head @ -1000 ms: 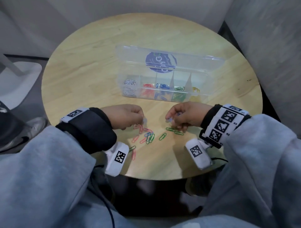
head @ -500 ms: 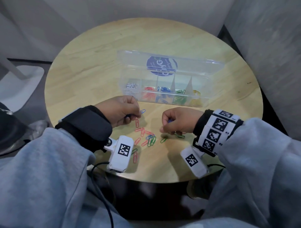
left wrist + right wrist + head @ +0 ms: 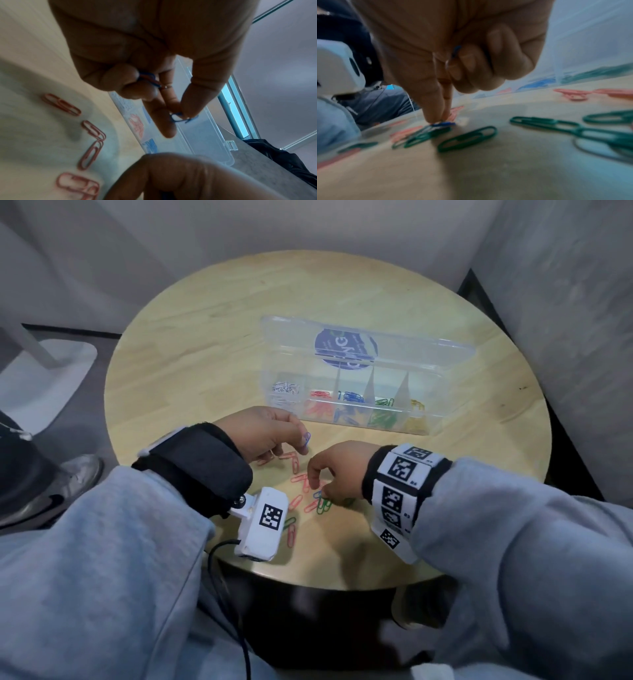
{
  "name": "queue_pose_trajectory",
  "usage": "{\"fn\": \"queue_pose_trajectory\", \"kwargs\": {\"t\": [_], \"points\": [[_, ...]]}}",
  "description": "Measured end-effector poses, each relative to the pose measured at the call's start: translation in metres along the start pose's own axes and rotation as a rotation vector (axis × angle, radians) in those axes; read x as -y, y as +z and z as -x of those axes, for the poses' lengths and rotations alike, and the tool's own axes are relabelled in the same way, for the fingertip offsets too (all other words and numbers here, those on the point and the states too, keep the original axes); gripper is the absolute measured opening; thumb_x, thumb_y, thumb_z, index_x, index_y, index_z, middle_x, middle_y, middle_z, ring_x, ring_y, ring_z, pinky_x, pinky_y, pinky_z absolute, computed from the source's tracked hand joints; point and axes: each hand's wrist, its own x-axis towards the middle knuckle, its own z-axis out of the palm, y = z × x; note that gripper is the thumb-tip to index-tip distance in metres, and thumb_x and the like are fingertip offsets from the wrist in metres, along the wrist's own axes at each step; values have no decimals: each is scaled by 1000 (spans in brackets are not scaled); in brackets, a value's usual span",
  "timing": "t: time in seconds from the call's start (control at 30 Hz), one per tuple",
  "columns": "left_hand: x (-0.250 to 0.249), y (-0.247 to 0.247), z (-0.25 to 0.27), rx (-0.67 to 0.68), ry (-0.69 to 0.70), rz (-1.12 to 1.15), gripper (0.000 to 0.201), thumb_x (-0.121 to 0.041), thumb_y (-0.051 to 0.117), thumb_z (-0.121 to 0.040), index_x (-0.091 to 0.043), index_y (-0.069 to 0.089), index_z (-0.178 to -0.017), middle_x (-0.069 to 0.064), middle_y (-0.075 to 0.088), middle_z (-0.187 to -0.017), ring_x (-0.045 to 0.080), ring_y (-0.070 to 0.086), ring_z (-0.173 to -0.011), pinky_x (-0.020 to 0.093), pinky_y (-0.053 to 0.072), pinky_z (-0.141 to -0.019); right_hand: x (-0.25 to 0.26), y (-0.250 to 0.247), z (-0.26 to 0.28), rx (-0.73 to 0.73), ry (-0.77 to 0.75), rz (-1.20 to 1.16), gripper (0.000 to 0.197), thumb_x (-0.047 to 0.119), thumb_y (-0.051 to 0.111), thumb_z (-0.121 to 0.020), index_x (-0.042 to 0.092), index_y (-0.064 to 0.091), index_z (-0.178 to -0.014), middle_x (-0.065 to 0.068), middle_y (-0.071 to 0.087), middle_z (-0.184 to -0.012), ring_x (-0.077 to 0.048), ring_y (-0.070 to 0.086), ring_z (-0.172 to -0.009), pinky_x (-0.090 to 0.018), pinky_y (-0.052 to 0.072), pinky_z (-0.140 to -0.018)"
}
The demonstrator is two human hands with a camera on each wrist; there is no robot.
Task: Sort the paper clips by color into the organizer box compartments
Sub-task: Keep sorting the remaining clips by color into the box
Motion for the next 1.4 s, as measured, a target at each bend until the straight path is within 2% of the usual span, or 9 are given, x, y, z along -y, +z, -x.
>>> {"fn": "queue_pose_trajectory", "kwargs": {"t": [0.3, 0.43, 0.6, 0.77, 0.87, 0.97, 1.1, 1.27, 1.4], "points": [[0, -5, -4, -62, -42, 114, 22, -1, 47, -88, -13, 52, -71, -5, 67, -57, 6, 52, -52, 11, 34, -39, 7, 0, -5, 59, -11, 166, 4, 16, 53, -83, 19, 56, -84, 2, 57, -82, -20, 52, -77, -26, 43, -64], [-3, -5, -1, -47, -61, 250, 20, 4, 43, -90, -7, 49, -75, 6, 63, -64, 5, 58, -38, 11, 39, -35, -5, -2, -1, 6, 44, -56, 10, 13, 57, -79, 21, 63, -80, 7, 55, -69, -16, 54, -74, -25, 46, -65], [-1, -5, -1, -28, -95, 343, 20, 2, 48, -92, -8, 51, -74, 12, 59, -73, 8, 64, -42, 13, 50, -43, -25, -9, 12, -102, 105, -352, 16, 12, 65, -75, 24, 62, -65, 12, 53, -56, -2, 49, -54, -12, 38, -48], [-1, -1, -4, -74, -97, 388, 24, -1, 43, -94, -10, 47, -72, 9, 51, -69, 5, 55, -33, 10, 43, -36, -37, -9, 19, -121, 180, -559, 19, 12, 67, -77, 22, 59, -62, 13, 49, -42, 0, 45, -39, -10, 34, -41], [-3, -4, -4, -97, -94, 434, 22, -4, 42, -92, -9, 48, -71, 8, 53, -69, 5, 54, -35, 11, 41, -35, -43, -10, 18, -81, 254, -793, 22, 4, 59, -80, 15, 53, -62, -3, 42, -53, -16, 33, -48, -24, 27, -46], [-5, -7, -2, -106, -89, 449, 21, -3, 39, -90, -8, 47, -71, 7, 57, -66, 6, 53, -35, 11, 40, -35, -49, -10, 18, -86, 273, -1012, 28, -4, 51, -83, 10, 46, -60, -11, 44, -61, -18, 35, -48, -21, 26, -40], [-7, -11, 1, -97, -76, 363, 23, 0, 36, -87, -10, 43, -67, 1, 54, -46, 6, 45, -33, 12, 32, -34, -55, -7, 20, -132, 248, -1267, 32, -13, 41, -86, 8, 41, -62, -12, 48, -63, -9, 43, -34, -13, 29, -32], [-6, -20, 5, -71, -80, 219, 37, 2, 28, -85, -15, 60, -80, 2, 45, -54, 9, 39, -38, 12, 29, -35, -57, -4, 23, -79, 225, -1446, 32, -9, 31, -89, 7, 58, -84, -6, 42, -58, -8, 43, -36, -16, 33, -36], [-4, -15, 7, -33, -157, 80, 32, -3, 30, -85, -8, 53, -65, 6, 45, -60, 11, 40, -40, 13, 27, -33, -55, -4, 22, -94, 226, -1608, 32, -5, 25, -88, 4, 51, -72, -9, 41, -64, -11, 49, -39, -15, 39, -37]]}}
